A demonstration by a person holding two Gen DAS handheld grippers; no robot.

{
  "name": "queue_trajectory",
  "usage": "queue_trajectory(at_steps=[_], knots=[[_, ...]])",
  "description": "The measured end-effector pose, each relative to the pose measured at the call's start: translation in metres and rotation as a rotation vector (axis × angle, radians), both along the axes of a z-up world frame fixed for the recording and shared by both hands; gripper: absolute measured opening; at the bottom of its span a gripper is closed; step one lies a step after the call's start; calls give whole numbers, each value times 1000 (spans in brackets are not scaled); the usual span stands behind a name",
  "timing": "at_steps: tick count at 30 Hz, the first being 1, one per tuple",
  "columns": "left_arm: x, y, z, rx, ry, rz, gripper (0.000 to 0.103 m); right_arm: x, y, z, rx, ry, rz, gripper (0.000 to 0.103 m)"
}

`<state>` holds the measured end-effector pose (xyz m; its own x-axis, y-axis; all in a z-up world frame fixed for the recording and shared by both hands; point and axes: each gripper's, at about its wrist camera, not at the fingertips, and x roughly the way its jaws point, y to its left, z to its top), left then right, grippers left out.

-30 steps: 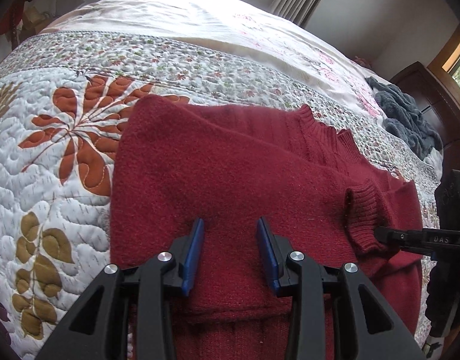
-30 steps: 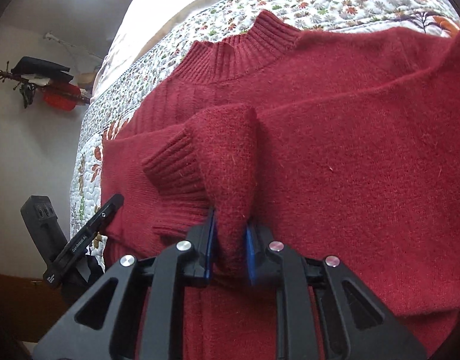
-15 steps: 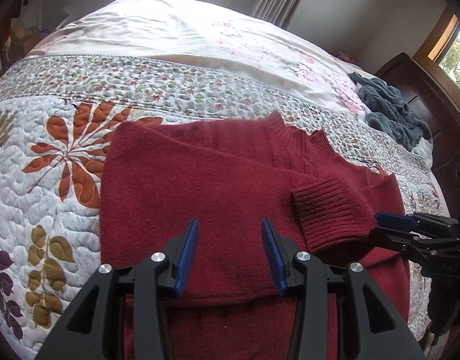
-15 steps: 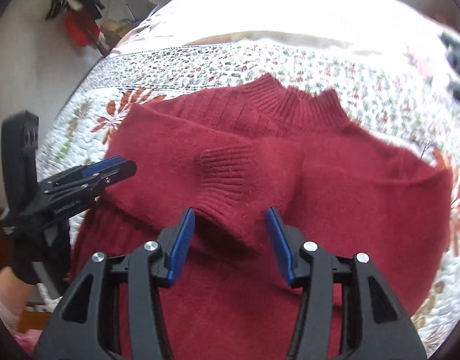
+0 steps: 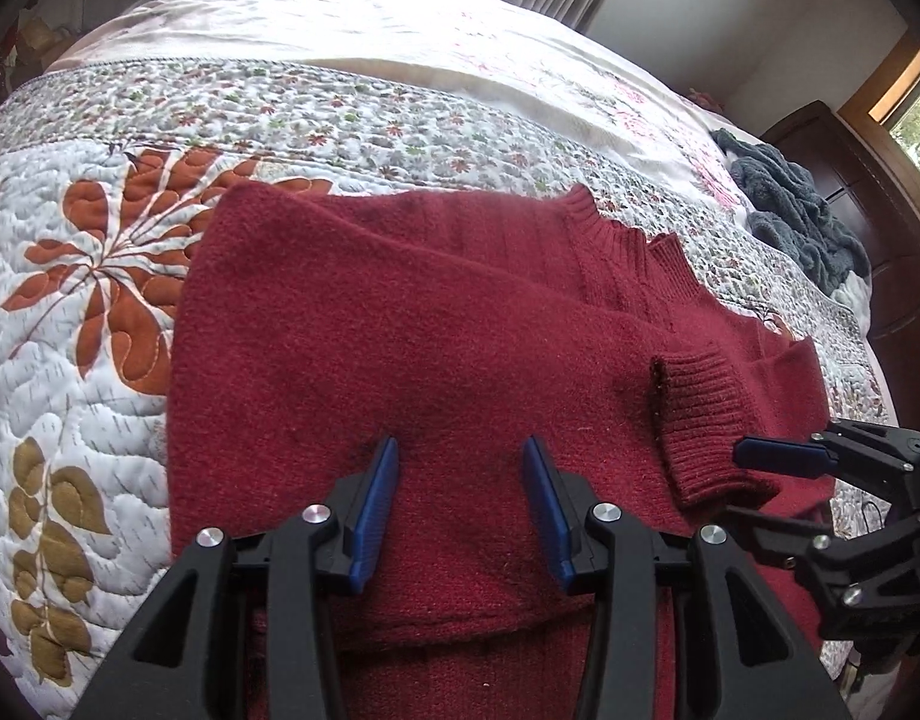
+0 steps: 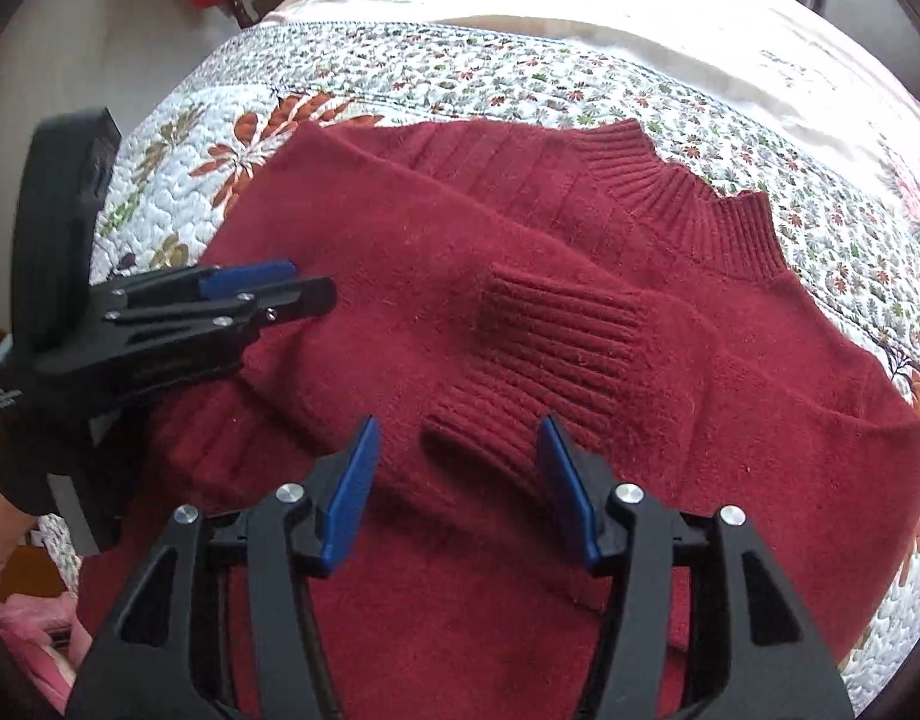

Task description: Fold small clothes

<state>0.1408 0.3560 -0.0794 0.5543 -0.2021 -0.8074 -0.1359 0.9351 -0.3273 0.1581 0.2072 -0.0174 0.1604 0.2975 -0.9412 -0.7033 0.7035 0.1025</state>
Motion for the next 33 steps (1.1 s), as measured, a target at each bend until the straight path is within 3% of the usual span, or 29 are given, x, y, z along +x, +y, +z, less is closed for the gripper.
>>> queue_trajectory(at_steps=[3,6,8,13,14,15,18,24,26,27,33], knots=[[1,1,-1,-4,5,-4,44,0,4,-12,-65,-50,25,59],[2,2,-2,-9,7,0,44,4,0,-14,-70,-76,10,38],[1,1,-3,-3,5,1,44,9,-10,-8,-34,-70,-27,23],[1,0,-4,5,-2,0,44,25,-68,10,154,10,-244,20],[1,1,-4,6,-3,0,44,27,-83,13,192,28,-296,9],[1,1,-4,6,-4,-1,44,30,-101,14,230,55,-355,8],[1,0,-4,17,-7,-3,44,33,-150,9,328,141,-489,9],[1,-1,-4,23,-7,-3,44,25,-217,-14,313,201,-607,16],[2,-2,-4,27,-5,-4,44,23,-234,-17,366,228,-645,40],[2,-2,-3,29,-4,-3,44,23,-241,-19,398,242,-663,43],[0,-16,18,24,-47,-19,48,45,-244,-33,480,306,-681,44]])
